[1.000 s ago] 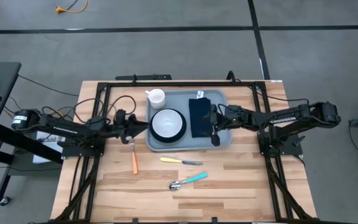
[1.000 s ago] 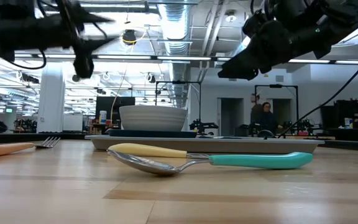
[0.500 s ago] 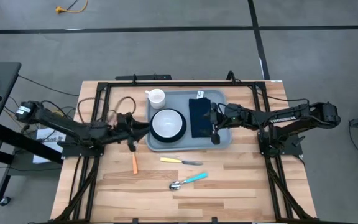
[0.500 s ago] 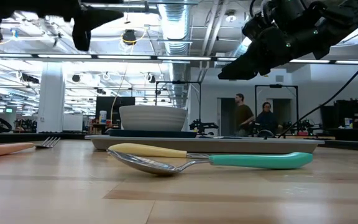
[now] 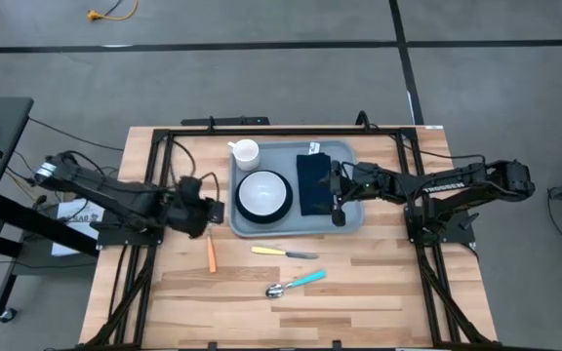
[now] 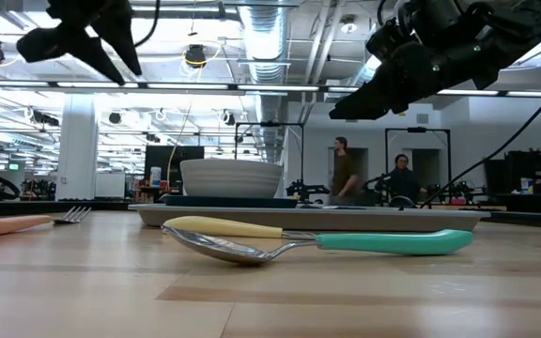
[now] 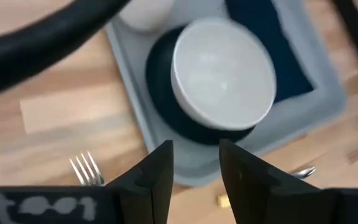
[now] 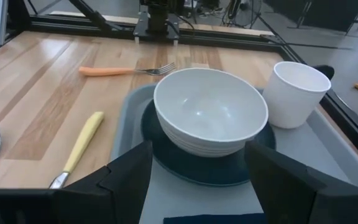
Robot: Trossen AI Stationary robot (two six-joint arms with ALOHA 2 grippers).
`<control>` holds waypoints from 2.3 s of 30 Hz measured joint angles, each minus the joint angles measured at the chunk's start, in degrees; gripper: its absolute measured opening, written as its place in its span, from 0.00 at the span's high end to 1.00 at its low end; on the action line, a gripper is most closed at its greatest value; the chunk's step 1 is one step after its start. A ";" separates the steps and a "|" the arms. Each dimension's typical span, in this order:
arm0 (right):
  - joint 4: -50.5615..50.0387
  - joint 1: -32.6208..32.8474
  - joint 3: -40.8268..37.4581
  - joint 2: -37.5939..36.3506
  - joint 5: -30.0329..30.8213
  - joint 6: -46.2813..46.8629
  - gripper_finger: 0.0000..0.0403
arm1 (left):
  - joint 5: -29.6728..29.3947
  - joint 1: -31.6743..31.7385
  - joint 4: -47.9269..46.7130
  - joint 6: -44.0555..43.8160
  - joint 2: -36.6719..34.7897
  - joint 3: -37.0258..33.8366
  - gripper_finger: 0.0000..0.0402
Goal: Set up tray
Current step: Put the orange fork on top of the black napkin on the gray tray
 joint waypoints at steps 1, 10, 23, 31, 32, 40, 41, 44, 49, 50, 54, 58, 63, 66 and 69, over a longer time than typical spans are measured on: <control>0.00 0.00 0.00 0.00 0.00 0.02 0.38 | 0.69 -0.24 0.51 -0.61 1.72 0.02 0.71; -0.02 0.00 0.00 0.00 -0.04 0.04 0.38 | 9.31 -3.00 -9.02 -15.31 14.35 0.00 0.71; -1.42 0.00 0.00 0.00 -0.12 -1.35 0.38 | 17.53 -5.61 -0.03 -16.08 18.50 0.00 0.71; -1.70 -0.01 0.00 0.00 -0.14 -1.34 0.38 | 21.28 -4.10 -2.61 -13.01 18.48 -0.02 0.71; -1.71 -0.01 0.00 0.00 -0.13 -1.34 0.38 | 21.55 -3.91 -2.74 -12.53 18.48 -0.02 0.71; -1.77 0.00 0.00 0.00 -0.13 -1.32 0.38 | 24.27 -2.95 -4.46 -10.08 18.48 -0.02 0.61; -1.80 -0.02 0.00 0.00 -0.14 -1.34 0.38 | 24.25 -2.95 -4.76 -10.11 18.48 -0.02 0.60; -2.16 -0.01 0.00 0.00 -0.13 -1.34 0.38 | 24.10 -2.97 -4.75 -8.09 18.46 -0.02 0.58; -2.94 -0.01 0.00 0.00 -0.13 -1.34 0.38 | 24.03 -2.95 -4.65 -5.78 18.45 -0.02 0.58; -3.11 -0.02 0.00 0.00 -0.13 -1.32 0.38 | 24.03 -2.95 -4.69 -5.80 18.45 -0.02 0.58; -3.52 -0.02 0.00 0.00 -0.13 -1.32 0.38 | 24.19 -2.97 -3.89 -9.38 18.41 -1.47 0.58; -3.66 0.00 0.00 0.00 -0.13 -1.32 0.38 | 25.50 -2.97 -0.07 -13.72 18.41 -5.83 0.58; -4.56 -0.02 0.00 0.00 -0.13 -1.32 0.38 | 25.58 -2.97 5.78 -16.43 18.41 -11.14 0.58; -4.77 -0.02 0.00 0.00 -0.13 -1.32 0.38 | 25.59 -2.97 6.50 -17.17 18.41 -12.90 0.58; -4.76 -0.01 0.00 0.00 -0.14 -1.32 0.38 | 25.53 -2.96 7.11 -17.92 18.41 -14.06 0.58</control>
